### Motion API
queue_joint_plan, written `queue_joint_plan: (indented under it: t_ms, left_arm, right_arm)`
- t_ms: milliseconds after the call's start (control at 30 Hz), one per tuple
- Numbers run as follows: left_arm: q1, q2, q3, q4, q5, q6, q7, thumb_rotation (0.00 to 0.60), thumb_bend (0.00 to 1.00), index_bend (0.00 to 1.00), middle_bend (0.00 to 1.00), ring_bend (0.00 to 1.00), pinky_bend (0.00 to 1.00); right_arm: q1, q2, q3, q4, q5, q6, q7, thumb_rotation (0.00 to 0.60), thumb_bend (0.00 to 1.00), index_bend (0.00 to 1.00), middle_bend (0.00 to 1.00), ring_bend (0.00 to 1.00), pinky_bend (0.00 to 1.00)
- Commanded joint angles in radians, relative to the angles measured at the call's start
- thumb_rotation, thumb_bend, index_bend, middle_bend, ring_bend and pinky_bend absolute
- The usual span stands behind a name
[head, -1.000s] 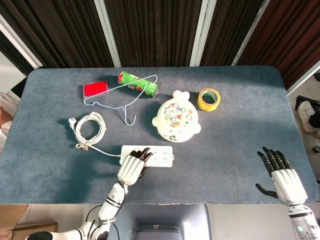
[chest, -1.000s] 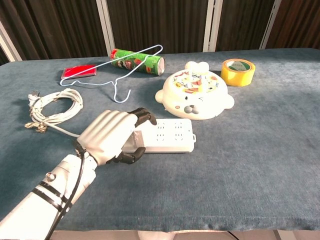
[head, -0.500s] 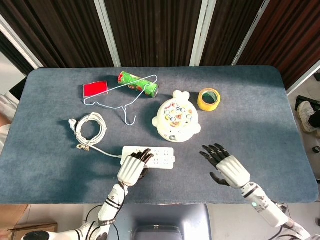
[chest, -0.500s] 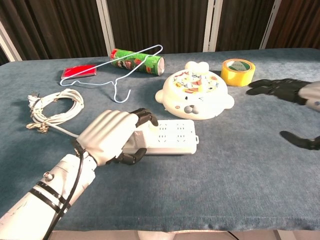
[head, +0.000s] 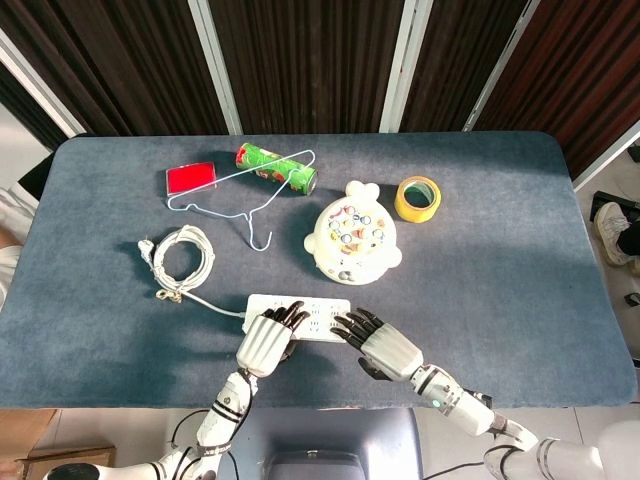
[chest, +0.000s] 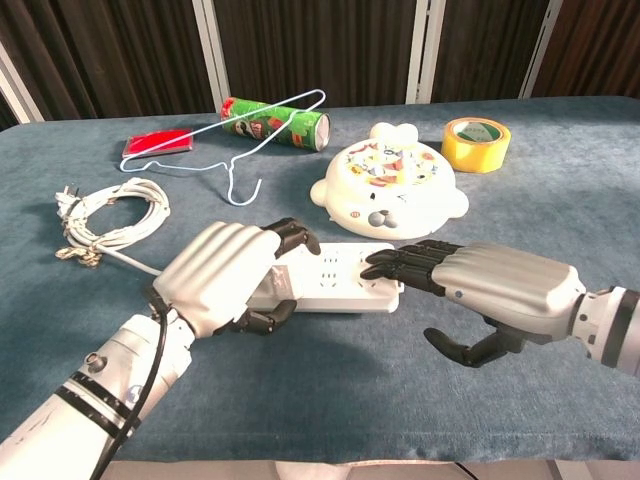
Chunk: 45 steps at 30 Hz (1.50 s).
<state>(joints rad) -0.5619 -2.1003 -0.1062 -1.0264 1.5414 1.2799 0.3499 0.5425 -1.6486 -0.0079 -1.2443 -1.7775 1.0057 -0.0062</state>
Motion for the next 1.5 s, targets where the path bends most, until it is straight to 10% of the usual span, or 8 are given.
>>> queue_joint_plan:
  t_ms: [33,667,1233,1500]
  left_arm:
    - [-0.001,0.002,0.0,-0.002,0.0,-0.001,0.0,0.6,0.52,0.32,0.42,0.38,0.54]
    - [-0.011,0.031,-0.022,-0.065,-0.004,0.015,0.022,0.6,0.52,0.32,0.42,0.38,0.54]
    - [0.099,0.381,-0.033,-0.401,-0.068,0.09,0.001,0.6,0.49,0.3,0.4,0.37,0.5]
    - [0.168,0.455,0.002,-0.305,-0.184,0.024,-0.07,0.6,0.48,0.29,0.38,0.36,0.37]
  right_arm:
    - [0.016,-0.027,0.003,0.017,0.038,-0.037,-0.024,0.6,0.7,0.05,0.11,0.0,0.0]
    - [0.041,-0.019,-0.014,-0.033,0.128,-0.08,-0.135,0.6,0.78,0.06,0.12,0.0,0.0]
    - [-0.058,0.228,-0.02,-0.173,0.043,0.277,-0.015,0.6,0.66,0.0,0.12,0.0,0.0]
    - [-0.11,0.346,-0.016,-0.263,0.06,0.364,0.057,0.6,0.63,0.0,0.12,0.0,0.0]
